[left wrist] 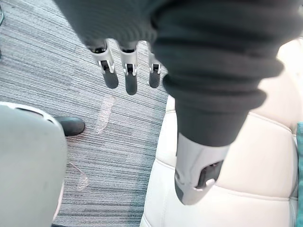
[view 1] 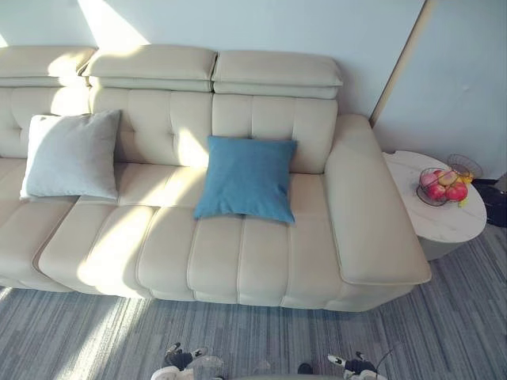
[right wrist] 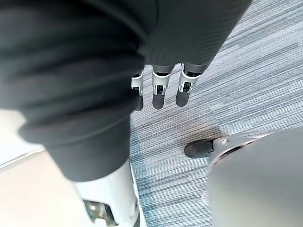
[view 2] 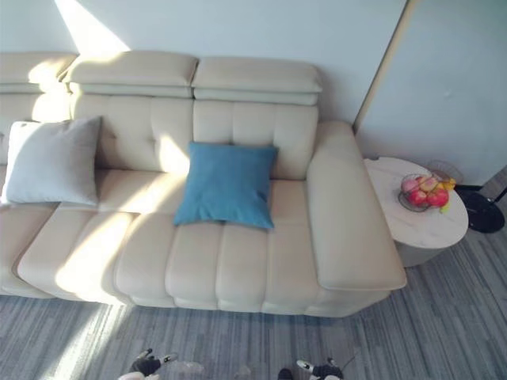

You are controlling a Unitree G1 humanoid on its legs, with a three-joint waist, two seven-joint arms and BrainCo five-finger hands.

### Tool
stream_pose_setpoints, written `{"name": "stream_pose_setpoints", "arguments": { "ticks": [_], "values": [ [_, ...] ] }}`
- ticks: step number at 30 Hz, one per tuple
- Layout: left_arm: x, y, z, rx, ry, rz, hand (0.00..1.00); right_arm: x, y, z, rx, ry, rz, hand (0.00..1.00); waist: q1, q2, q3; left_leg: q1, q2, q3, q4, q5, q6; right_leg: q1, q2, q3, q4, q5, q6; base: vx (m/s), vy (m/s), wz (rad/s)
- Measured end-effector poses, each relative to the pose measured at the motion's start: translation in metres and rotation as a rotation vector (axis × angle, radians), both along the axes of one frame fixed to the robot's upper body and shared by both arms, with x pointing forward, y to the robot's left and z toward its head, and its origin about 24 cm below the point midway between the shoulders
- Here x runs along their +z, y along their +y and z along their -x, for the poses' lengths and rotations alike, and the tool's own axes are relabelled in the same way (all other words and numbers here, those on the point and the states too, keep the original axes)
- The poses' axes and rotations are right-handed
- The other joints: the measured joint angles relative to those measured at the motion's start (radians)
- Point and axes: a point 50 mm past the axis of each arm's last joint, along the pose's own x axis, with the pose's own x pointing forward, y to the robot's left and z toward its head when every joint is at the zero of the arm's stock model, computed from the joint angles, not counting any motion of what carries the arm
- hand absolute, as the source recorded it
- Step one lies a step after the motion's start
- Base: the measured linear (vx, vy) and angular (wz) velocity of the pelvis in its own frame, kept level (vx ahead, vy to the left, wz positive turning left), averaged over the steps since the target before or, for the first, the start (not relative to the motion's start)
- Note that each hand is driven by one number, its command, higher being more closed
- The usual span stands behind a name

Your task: Pick up cushions and gather them together orderly.

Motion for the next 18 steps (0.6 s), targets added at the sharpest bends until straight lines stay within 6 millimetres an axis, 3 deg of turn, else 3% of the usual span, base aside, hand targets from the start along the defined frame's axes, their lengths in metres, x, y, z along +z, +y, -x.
{"name": "stream_pose_setpoints", "arguments": {
  "ticks": [2, 5, 6, 10, 12, 13, 14, 15, 16, 18],
  "values": [
    [0.001, 0.000, -0.003, -0.006, -0.006, -0.001, 0.00, 0.001, -0.001, -0.003, -0.001, -0.007, 0.010, 0.00, 0.007, 0.006, 0.007, -0.028, 0.009, 0.018, 0.063, -0.030, -0.004, -0.043, 0.008, 0.045, 0.029, -0.001, 0.001, -0.09, 0.000, -0.65],
    [0.002, -0.003, -0.013, -0.026, -0.028, 0.002, 0.00, 0.002, -0.006, -0.004, -0.005, -0.006, 0.034, 0.00, 0.006, 0.006, 0.024, -0.088, 0.008, -0.049, 0.156, -0.058, -0.008, -0.120, 0.013, 0.138, 0.062, 0.003, 0.005, -0.08, -0.026, -0.87],
    [0.002, -0.008, -0.015, -0.030, -0.033, 0.015, 0.00, 0.004, -0.012, -0.006, -0.007, -0.013, 0.050, 0.00, 0.003, 0.030, 0.034, -0.078, 0.029, -0.020, 0.149, -0.102, -0.007, -0.149, 0.039, 0.170, 0.061, 0.013, 0.004, -0.07, -0.025, -1.06],
    [0.003, -0.008, -0.018, -0.024, -0.043, 0.023, 0.00, 0.007, -0.002, -0.015, 0.006, -0.060, 0.039, 0.00, 0.002, -0.003, 0.046, -0.052, 0.054, 0.187, 0.157, -0.138, -0.023, -0.224, 0.090, 0.331, 0.058, 0.060, -0.020, -0.09, 0.021, -1.58],
    [0.005, -0.010, -0.027, -0.039, -0.062, 0.022, 0.00, 0.008, 0.001, -0.020, 0.014, -0.075, 0.037, 0.00, 0.000, -0.015, 0.052, -0.047, 0.069, 0.275, 0.166, -0.148, -0.030, -0.265, 0.101, 0.341, 0.053, 0.090, -0.044, 0.02, -0.015, -1.58],
    [0.007, -0.012, -0.034, -0.059, -0.075, 0.018, 0.00, 0.008, 0.001, -0.020, 0.015, -0.076, 0.036, 0.00, -0.006, -0.015, 0.057, -0.033, 0.080, 0.347, 0.172, -0.151, -0.035, -0.301, 0.108, 0.304, 0.060, 0.112, -0.064, 0.07, -0.037, -1.53],
    [0.008, -0.010, -0.037, -0.073, -0.080, 0.009, 0.00, 0.008, 0.001, -0.021, 0.016, -0.076, 0.035, 0.00, -0.010, -0.011, 0.058, -0.030, 0.105, 0.418, 0.187, -0.152, -0.038, -0.351, 0.104, 0.133, 0.118, 0.111, -0.106, 0.08, -0.048, -1.55],
    [0.009, -0.009, -0.038, -0.076, -0.084, 0.004, 0.00, 0.008, 0.001, -0.022, 0.016, -0.075, 0.035, 0.00, -0.011, -0.011, 0.059, -0.029, 0.113, 0.436, 0.194, -0.152, -0.038, -0.367, 0.098, 0.056, 0.150, 0.096, -0.127, 0.10, -0.090, -1.49],
    [0.010, -0.007, -0.042, -0.085, -0.091, -0.006, 0.00, 0.008, 0.000, -0.020, 0.018, -0.070, 0.037, 0.00, -0.017, -0.011, 0.060, -0.010, 0.122, 0.475, 0.214, -0.152, -0.038, -0.390, 0.079, -0.163, 0.227, 0.055, -0.193, 0.14, -0.122, -1.26],
    [0.009, -0.005, -0.038, -0.083, -0.077, -0.010, 0.00, 0.008, -0.001, -0.021, 0.043, -0.067, 0.045, 0.00, -0.029, -0.008, 0.061, 0.028, 0.140, 0.518, 0.255, -0.151, -0.040, -0.373, 0.066, -0.425, 0.283, -0.002, -0.293, 0.19, -0.189, -1.59]
  ]
}}
